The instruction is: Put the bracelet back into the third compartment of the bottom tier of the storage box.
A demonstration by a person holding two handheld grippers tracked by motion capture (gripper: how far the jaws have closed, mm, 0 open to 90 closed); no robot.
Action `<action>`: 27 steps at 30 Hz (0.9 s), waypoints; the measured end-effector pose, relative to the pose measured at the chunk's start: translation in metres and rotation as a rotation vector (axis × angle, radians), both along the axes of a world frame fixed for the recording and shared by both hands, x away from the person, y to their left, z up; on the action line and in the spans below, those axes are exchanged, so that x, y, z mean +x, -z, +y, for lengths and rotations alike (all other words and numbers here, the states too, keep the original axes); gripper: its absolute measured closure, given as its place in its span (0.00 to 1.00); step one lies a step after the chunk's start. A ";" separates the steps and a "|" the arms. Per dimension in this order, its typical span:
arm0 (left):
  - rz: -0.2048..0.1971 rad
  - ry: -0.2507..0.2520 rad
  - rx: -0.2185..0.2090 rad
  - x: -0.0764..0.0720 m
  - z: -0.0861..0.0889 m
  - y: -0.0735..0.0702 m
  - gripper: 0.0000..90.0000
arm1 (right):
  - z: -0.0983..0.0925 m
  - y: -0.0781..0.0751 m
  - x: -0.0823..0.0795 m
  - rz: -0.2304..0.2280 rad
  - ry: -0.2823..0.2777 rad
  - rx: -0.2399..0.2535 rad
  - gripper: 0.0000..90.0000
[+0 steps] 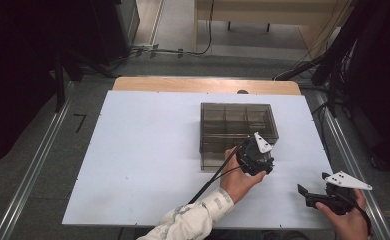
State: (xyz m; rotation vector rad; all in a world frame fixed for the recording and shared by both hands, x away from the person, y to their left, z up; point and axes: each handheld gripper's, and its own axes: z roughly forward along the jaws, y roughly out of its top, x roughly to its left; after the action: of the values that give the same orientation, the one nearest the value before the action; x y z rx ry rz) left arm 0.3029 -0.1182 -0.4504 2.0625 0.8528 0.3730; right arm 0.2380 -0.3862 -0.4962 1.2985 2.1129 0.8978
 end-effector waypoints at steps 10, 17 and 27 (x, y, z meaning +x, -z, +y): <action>-0.035 -0.032 0.036 -0.013 0.006 -0.006 0.27 | 0.000 0.001 -0.001 0.000 0.002 0.003 0.03; -0.018 -0.028 0.025 -0.022 0.022 -0.006 0.21 | 0.000 0.000 -0.001 0.003 0.004 0.002 0.03; -0.025 -0.054 0.001 -0.032 0.054 -0.006 0.15 | 0.000 0.000 -0.002 0.004 0.009 0.000 0.03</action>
State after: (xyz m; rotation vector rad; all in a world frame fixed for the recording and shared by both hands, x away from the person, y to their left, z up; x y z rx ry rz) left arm 0.2713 -0.0639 -0.4448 2.0342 0.8946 0.4279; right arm 0.2359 -0.3862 -0.4965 1.3103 2.1082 0.8917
